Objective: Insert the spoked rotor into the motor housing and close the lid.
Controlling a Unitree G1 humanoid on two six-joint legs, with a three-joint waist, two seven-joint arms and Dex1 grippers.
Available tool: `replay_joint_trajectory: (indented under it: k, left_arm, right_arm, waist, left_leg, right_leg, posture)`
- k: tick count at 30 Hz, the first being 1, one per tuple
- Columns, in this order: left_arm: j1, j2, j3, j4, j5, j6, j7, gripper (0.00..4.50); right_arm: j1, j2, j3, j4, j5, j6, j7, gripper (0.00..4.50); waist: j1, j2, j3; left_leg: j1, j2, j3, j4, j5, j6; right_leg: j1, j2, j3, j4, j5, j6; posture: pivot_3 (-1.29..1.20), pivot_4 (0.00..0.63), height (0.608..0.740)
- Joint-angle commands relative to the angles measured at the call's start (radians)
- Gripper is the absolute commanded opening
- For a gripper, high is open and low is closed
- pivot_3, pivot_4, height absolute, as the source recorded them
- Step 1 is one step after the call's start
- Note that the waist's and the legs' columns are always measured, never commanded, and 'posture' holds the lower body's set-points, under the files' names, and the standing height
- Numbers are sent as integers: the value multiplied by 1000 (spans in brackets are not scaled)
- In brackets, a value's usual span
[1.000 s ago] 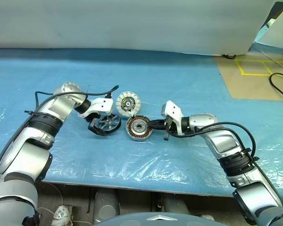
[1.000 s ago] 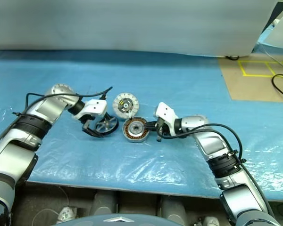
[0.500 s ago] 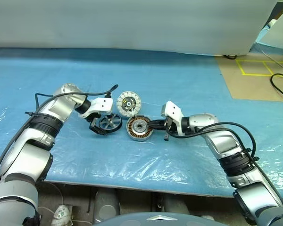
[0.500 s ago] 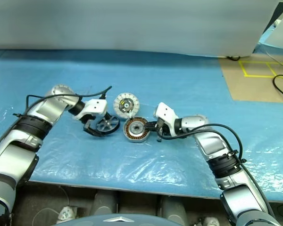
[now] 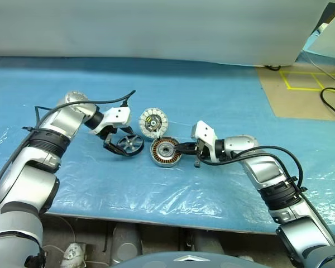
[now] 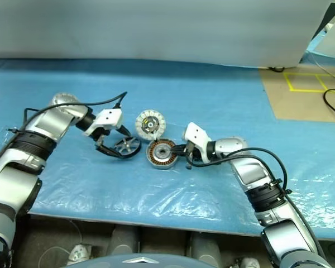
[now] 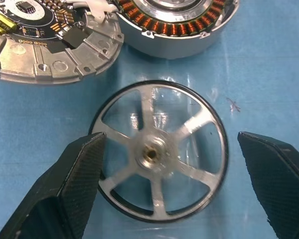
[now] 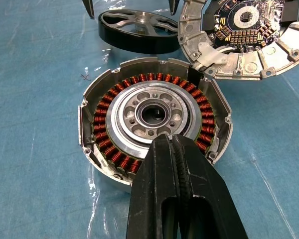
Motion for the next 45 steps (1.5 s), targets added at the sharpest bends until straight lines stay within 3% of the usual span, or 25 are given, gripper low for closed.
replay_joint_trajectory:
  k: [1,10,21,24,27,45]
  left_arm:
    - [-44,-14,40,24,4,-52,9,4490]
    - [-93,-13,40,100,35,-78,-21,4490]
    - [-54,42,31,-55,-2,-6,-33,4490]
    - [-41,40,41,-68,5,-1,-31,3919]
    - [-31,37,41,-77,9,2,-26,2996]
    - [-6,15,19,-21,85,-21,-5,2996]
  right_arm:
    - [7,-12,9,-25,-4,3,7,37]
    - [9,-17,5,-40,-2,16,7,37]
    - [8,-9,11,-33,-5,19,0,37]
    - [3,-12,16,-21,-9,6,8,0]
    - [1,-13,19,-14,-11,-2,12,0]
    - [25,-12,11,-4,-20,-23,6,0]
  waist:
    - [0,0,0]
    - [1,0,0]
    - [1,0,0]
    - [0,0,0]
    - [0,0,0]
    - [0,0,0]
  left_leg:
    - [0,0,0,0,0,0]
    - [0,0,0,0,0,0]
    - [0,0,0,0,0,0]
    - [0,0,0,0,0,0]
    - [0,0,0,0,0,0]
    - [0,0,0,0,0,0]
  right_leg:
    - [0,0,0,0,0,0]
    - [0,0,0,0,0,0]
    - [0,0,0,0,-1,0]
    - [0,0,0,0,-1,0]
    - [0,0,0,0,-1,0]
    - [0,0,0,0,-1,0]
  posture:
    - [0,150,740]
    - [0,150,740]
    - [0,150,740]
    - [0,150,740]
    - [0,150,740]
    - [0,150,740]
